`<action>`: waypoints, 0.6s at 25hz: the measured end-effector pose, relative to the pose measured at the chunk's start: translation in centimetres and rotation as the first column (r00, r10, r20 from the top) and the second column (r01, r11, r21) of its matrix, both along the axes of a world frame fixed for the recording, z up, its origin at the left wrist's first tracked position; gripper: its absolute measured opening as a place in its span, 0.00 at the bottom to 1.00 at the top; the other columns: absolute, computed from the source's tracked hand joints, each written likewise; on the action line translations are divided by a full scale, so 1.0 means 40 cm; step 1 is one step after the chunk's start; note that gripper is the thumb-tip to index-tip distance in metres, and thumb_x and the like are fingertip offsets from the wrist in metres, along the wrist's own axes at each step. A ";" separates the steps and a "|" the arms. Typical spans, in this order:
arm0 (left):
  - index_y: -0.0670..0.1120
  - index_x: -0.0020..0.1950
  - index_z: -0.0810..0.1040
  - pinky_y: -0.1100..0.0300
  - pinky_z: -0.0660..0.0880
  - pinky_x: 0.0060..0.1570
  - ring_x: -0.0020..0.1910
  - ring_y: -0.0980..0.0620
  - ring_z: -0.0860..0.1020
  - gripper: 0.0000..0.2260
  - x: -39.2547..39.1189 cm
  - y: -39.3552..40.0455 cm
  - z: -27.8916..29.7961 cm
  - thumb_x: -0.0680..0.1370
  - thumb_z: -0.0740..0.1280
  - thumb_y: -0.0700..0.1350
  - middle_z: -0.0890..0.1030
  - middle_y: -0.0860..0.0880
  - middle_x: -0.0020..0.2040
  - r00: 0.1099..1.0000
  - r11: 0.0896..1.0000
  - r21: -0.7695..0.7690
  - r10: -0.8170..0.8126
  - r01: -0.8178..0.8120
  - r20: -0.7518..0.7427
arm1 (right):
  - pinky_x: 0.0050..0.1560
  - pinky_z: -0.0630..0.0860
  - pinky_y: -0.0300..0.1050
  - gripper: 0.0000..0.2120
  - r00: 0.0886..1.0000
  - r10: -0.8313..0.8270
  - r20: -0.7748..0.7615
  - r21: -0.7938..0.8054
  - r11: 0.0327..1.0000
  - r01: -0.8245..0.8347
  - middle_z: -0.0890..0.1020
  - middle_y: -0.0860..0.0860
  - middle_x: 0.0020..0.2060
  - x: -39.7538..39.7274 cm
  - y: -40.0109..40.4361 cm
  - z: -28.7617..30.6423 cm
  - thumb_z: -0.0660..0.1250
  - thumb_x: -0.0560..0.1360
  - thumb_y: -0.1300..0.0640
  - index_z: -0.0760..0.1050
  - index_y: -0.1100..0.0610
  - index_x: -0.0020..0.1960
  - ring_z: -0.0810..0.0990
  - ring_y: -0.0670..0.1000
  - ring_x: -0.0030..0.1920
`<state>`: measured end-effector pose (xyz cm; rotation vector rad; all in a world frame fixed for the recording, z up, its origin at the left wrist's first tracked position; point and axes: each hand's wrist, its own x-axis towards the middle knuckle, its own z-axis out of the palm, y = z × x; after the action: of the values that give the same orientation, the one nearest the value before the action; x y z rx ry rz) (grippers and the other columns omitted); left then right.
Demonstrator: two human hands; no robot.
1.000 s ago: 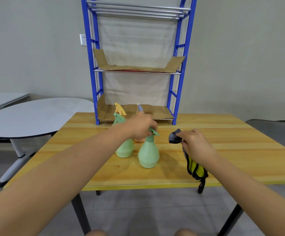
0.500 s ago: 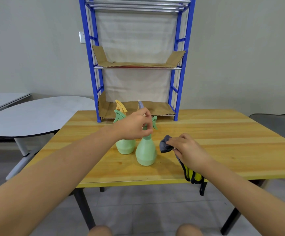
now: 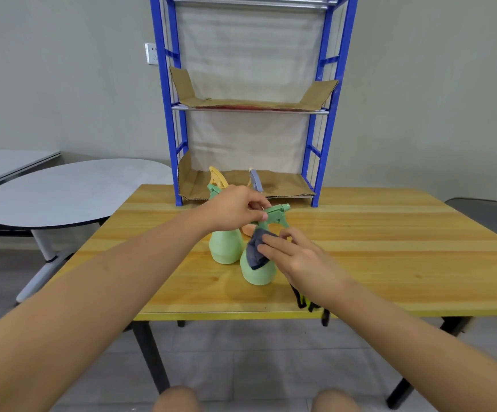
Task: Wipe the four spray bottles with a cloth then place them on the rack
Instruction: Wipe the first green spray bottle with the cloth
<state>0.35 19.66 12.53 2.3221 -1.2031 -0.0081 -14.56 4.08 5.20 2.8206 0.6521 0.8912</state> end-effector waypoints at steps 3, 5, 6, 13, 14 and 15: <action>0.50 0.61 0.85 0.60 0.78 0.57 0.52 0.58 0.83 0.11 0.009 -0.005 0.000 0.79 0.72 0.47 0.87 0.53 0.51 1.000 1.000 0.009 -0.016 0.016 0.006 | 0.47 0.74 0.45 0.19 0.997 -0.044 0.059 -0.007 0.999 0.045 0.78 0.51 0.59 0.037 0.048 0.011 0.56 0.75 0.68 0.77 0.58 0.60 0.72 0.56 0.51; 0.49 0.61 0.85 0.62 0.78 0.55 0.51 0.59 0.83 0.11 0.015 -0.009 0.000 0.80 0.72 0.46 0.87 0.53 0.52 1.000 1.000 0.000 -0.012 0.012 0.003 | 0.52 0.72 0.46 0.15 0.999 -0.030 0.033 -0.106 0.994 0.033 0.78 0.52 0.52 0.051 0.070 -0.026 0.56 0.73 0.68 0.77 0.60 0.55 0.72 0.56 0.48; 0.48 0.61 0.85 0.64 0.77 0.53 0.50 0.59 0.82 0.11 0.018 -0.012 0.000 0.80 0.72 0.46 0.87 0.52 0.52 1.000 1.000 0.001 -0.011 0.011 0.005 | 0.52 0.72 0.45 0.12 1.000 -0.014 -0.011 -0.169 0.985 0.012 0.77 0.52 0.48 0.048 0.079 -0.056 0.57 0.73 0.68 0.76 0.60 0.51 0.71 0.55 0.47; 0.48 0.62 0.85 0.59 0.78 0.58 0.52 0.57 0.83 0.12 0.020 -0.011 -0.004 0.79 0.73 0.48 0.87 0.52 0.53 1.000 1.000 -0.017 0.000 0.000 0.008 | 0.52 0.71 0.49 0.14 0.995 -0.093 -0.042 -0.177 0.981 0.084 0.78 0.53 0.47 0.085 0.085 -0.008 0.61 0.69 0.68 0.78 0.59 0.53 0.73 0.58 0.49; 0.47 0.62 0.85 0.59 0.78 0.58 0.53 0.56 0.83 0.12 0.020 -0.012 -0.003 0.79 0.73 0.48 0.87 0.51 0.53 1.000 1.000 -0.016 0.004 -0.004 0.018 | 0.53 0.70 0.50 0.14 0.993 -0.118 0.008 -0.200 0.973 0.117 0.78 0.54 0.46 0.093 0.090 -0.008 0.62 0.68 0.68 0.78 0.60 0.52 0.73 0.59 0.48; 0.47 0.62 0.85 0.59 0.78 0.58 0.52 0.56 0.83 0.13 0.020 -0.012 -0.002 0.79 0.73 0.48 0.87 0.51 0.53 1.000 1.000 -0.017 0.004 -0.004 0.016 | 0.53 0.71 0.51 0.13 0.992 -0.123 -0.003 -0.272 0.955 0.117 0.78 0.56 0.45 0.097 0.099 -0.032 0.61 0.69 0.69 0.77 0.62 0.51 0.73 0.59 0.48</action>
<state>1.14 19.20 12.47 2.3145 -1.2017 0.0219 -10.70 8.04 3.92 2.5944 0.5507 0.6942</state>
